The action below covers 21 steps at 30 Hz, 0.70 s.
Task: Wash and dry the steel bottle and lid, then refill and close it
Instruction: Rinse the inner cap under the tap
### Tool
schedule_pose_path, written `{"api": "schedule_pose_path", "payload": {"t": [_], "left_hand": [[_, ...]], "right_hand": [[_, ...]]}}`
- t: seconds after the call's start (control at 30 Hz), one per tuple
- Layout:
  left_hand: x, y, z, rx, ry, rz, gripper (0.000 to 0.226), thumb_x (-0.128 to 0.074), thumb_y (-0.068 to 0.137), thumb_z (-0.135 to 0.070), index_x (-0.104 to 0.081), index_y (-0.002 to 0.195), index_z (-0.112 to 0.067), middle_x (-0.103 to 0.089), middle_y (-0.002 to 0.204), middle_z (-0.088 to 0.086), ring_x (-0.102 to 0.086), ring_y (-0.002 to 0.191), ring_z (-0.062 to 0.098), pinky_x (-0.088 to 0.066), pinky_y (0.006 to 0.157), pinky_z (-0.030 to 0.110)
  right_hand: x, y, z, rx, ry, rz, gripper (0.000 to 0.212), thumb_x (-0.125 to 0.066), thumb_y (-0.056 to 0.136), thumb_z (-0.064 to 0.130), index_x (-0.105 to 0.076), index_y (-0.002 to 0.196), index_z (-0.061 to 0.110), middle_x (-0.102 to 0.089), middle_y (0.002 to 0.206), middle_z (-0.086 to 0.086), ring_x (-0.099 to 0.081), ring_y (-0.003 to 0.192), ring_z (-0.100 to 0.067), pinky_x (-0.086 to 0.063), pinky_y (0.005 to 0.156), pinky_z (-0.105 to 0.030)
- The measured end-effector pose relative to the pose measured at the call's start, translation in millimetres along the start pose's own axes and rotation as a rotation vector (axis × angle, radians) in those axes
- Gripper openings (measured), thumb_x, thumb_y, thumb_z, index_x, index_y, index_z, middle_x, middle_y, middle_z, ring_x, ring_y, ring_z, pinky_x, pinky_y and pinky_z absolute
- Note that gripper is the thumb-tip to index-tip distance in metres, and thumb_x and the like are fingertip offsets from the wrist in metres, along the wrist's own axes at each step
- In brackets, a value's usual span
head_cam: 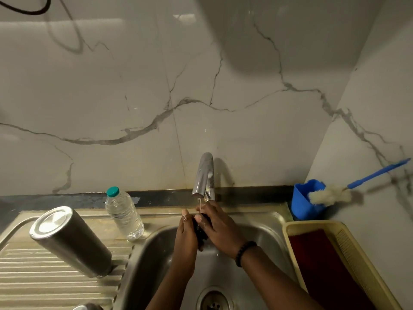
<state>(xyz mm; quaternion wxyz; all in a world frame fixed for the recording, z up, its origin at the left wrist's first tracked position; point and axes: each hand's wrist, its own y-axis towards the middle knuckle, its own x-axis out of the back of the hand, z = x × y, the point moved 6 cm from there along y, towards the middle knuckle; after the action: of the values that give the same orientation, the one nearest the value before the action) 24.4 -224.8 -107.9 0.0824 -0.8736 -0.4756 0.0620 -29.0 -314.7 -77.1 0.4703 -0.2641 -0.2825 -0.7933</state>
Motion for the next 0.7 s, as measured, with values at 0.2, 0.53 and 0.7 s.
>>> {"api": "schedule_pose_path", "payload": {"t": [0.2, 0.53, 0.7], "left_hand": [[1.2, 0.7, -19.7, -0.242, 0.289, -0.09, 0.05, -0.025, 0.103, -0.049, -0.062, 0.092, -0.017, -0.069, 0.073, 0.002, -0.067, 0.07, 0.014, -0.046, 0.061, 0.023], [-1.4, -19.1, -27.7, -0.572, 0.552, -0.096, 0.031, -0.023, 0.106, -0.046, -0.048, 0.091, -0.034, -0.057, 0.06, -0.006, -0.062, 0.064, 0.007, -0.043, 0.051, 0.014], [7.1, 15.9, -1.8, -0.029, 0.26, -0.193, 0.026, -0.04, 0.107, -0.027, -0.058, 0.107, -0.008, -0.068, 0.1, 0.013, -0.06, 0.082, 0.021, -0.047, 0.064, 0.025]], "right_hand": [[-6.0, -0.1, 1.5, -0.257, 0.103, -0.072, 0.026, -0.036, 0.101, 0.038, -0.057, 0.105, 0.024, -0.065, 0.097, 0.002, -0.061, 0.087, -0.013, -0.054, 0.08, -0.035], [-8.8, 13.1, -5.9, -0.549, -0.079, 0.093, 0.034, -0.032, 0.102, 0.028, -0.06, 0.109, 0.011, -0.063, 0.117, -0.014, -0.058, 0.112, -0.031, -0.045, 0.092, -0.036], [-5.4, 1.6, 23.3, -0.333, 0.079, -0.154, 0.017, -0.039, 0.102, 0.03, -0.048, 0.115, 0.022, -0.052, 0.116, 0.0, -0.062, 0.095, -0.016, -0.055, 0.082, -0.033]]}}
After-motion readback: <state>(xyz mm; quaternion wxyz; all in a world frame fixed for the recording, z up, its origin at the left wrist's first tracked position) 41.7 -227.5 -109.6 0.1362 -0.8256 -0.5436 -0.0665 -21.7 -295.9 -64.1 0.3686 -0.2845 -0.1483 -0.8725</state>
